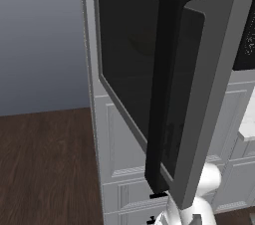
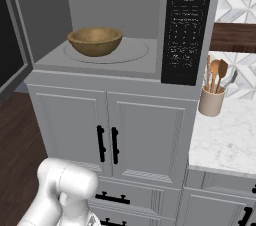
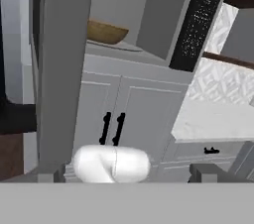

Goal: Open the microwave, place the bowl with waffle inside the microwave, then close the microwave door and turn it on.

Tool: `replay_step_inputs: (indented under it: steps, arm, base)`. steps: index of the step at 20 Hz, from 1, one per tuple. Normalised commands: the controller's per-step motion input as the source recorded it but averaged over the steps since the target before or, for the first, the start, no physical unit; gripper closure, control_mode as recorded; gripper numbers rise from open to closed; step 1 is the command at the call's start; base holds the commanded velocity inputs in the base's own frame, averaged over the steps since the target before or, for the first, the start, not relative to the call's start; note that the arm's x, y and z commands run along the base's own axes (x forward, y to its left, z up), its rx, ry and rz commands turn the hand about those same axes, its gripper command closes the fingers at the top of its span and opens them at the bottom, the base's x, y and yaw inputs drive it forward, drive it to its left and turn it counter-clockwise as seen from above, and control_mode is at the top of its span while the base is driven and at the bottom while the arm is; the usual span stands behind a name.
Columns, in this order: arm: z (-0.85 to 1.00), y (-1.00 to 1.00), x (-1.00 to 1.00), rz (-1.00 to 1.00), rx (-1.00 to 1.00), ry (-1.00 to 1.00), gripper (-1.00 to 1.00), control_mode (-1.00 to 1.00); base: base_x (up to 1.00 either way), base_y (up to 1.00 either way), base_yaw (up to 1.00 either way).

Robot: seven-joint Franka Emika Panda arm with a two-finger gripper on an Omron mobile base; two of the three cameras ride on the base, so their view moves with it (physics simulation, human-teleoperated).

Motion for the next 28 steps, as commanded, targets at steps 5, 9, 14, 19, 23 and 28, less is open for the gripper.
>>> replay_step_inputs:
  steps: [5, 9, 14, 19, 23, 28]
  arm:
    - [0.09, 1.00, -0.51, -0.06, -0.32, -0.38, -1.00, -1.00]
    - [0.24, 1.00, 0.64, -0.30, -0.24, -0.33, -1.00, -1.00]
    - [0.11, 0.55, 0.99, -0.49, -0.17, -0.24, -1.00, -1.00]
    - [0.12, -0.45, 1.00, -0.24, 0.00, -0.12, -1.00, -1.00]
    - [0.03, -1.00, 1.00, 0.05, 0.05, -0.20, -1.00, -1.00]
    - [0.00, -1.00, 1.00, 0.23, 0.07, -0.19, -1.00, -1.00]
  base:
    - [0.00, 0.00, 0.00]
    - [0.00, 0.00, 0.00]
    - [0.00, 0.00, 0.00]
    - [0.00, 0.00, 0.00]
    - [0.00, 0.00, 0.00]
    - [0.00, 0.00, 0.00]
